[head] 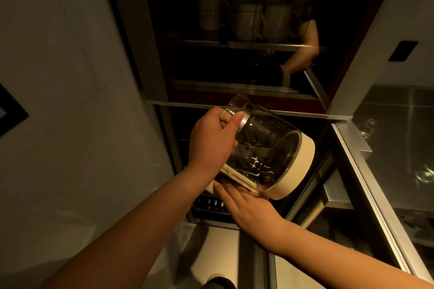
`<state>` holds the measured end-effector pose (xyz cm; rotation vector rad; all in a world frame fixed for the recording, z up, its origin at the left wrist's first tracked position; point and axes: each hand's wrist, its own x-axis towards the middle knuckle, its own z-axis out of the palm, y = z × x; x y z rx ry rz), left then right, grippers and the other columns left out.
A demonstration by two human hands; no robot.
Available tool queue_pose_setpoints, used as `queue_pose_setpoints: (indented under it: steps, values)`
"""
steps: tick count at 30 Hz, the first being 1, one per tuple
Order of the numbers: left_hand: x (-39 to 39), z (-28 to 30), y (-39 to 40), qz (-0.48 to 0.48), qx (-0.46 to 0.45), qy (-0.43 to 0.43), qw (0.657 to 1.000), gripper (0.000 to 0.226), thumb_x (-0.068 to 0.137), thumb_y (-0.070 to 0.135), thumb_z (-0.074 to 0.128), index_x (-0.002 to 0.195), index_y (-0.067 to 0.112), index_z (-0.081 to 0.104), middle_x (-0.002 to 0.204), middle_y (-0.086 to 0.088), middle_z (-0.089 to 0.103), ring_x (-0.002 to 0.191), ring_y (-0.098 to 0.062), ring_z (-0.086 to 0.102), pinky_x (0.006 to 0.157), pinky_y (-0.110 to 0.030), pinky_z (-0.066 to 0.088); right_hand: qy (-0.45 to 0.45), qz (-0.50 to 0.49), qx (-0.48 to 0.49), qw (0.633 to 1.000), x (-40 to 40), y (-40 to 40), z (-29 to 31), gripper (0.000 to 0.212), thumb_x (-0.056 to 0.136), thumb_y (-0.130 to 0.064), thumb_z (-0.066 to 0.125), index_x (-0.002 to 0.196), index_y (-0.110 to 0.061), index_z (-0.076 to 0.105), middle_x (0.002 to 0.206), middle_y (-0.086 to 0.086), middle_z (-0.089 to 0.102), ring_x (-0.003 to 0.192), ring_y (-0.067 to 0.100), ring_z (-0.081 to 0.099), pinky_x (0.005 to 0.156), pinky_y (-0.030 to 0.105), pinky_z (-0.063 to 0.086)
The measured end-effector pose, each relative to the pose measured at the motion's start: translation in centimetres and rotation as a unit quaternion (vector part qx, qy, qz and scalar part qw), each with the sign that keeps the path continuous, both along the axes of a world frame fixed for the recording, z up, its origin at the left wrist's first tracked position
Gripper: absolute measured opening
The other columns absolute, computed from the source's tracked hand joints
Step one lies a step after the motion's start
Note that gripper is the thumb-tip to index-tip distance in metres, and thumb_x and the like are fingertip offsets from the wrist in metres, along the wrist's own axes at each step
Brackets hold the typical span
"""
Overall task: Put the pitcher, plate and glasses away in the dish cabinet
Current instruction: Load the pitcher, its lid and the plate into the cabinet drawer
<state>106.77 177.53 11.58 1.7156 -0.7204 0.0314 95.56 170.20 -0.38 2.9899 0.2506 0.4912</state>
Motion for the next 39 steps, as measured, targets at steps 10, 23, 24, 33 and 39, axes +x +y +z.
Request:
queue_pose_setpoints:
  steps: [10, 23, 24, 33, 39]
  values:
    - [0.2, 0.6, 0.7, -0.004, 0.018, 0.012, 1.0, 0.024, 0.092, 0.032, 0.056, 0.073, 0.017, 0.054, 0.06, 0.005, 0.058, 0.048, 0.0, 0.057, 0.048, -0.008, 0.044, -0.009, 0.048, -0.088, 0.995, -1.5, 0.7, 2.0, 0.069, 0.072, -0.021, 0.071, 0.136, -0.009, 0.047, 0.115, 0.014, 0.066, 0.086, 0.021, 0.068, 0.06, 0.024, 0.055]
    - [-0.3, 2.0, -0.1, -0.019, 0.099, -0.04, 0.994, 0.017, 0.09, 0.04, 0.057, 0.089, 0.023, 0.059, 0.061, 0.006, 0.06, 0.049, 0.002, 0.06, 0.042, -0.008, 0.042, 0.025, 0.121, -0.116, 0.986, -4.0, 0.4, 5.2, 0.055, 0.089, -0.013, 0.031, 0.143, -0.007, 0.023, 0.105, 0.0, 0.066, 0.077, 0.008, 0.063, 0.05, 0.019, 0.051]
    - [-0.4, 2.0, -0.1, -0.016, 0.106, -0.05, 0.993, 0.016, 0.09, 0.04, 0.057, 0.091, 0.024, 0.059, 0.061, 0.007, 0.061, 0.049, 0.003, 0.059, 0.042, -0.008, 0.042, 0.024, 0.123, -0.11, 0.986, -4.2, 0.3, 5.5, 0.055, 0.089, -0.014, 0.031, 0.143, -0.007, 0.019, 0.102, -0.001, 0.065, 0.076, 0.008, 0.062, 0.05, 0.019, 0.051]
    - [-0.6, 1.8, 0.6, -0.004, 0.171, -0.191, 0.967, 0.039, 0.095, 0.039, 0.048, 0.125, 0.014, 0.053, 0.078, 0.006, 0.063, 0.067, -0.004, 0.058, 0.058, -0.019, 0.049, 0.023, 0.091, 0.009, 0.996, -4.4, -0.9, 6.7, 0.098, 0.076, -0.021, 0.073, 0.146, -0.013, 0.006, 0.088, 0.003, 0.061, 0.065, 0.011, 0.056, 0.044, 0.023, 0.049]
    - [0.0, 1.6, 1.6, -0.052, 0.21, -0.22, 0.951, 0.039, 0.099, 0.028, 0.042, 0.136, 0.019, 0.046, 0.116, 0.003, 0.058, 0.098, -0.006, 0.053, 0.076, -0.012, 0.035, 0.025, 0.017, 0.119, 0.992, -4.3, -1.3, 7.7, 0.064, 0.087, -0.046, 0.051, 0.14, -0.018, 0.028, 0.089, 0.003, 0.065, 0.069, 0.014, 0.061, 0.053, 0.027, 0.054]
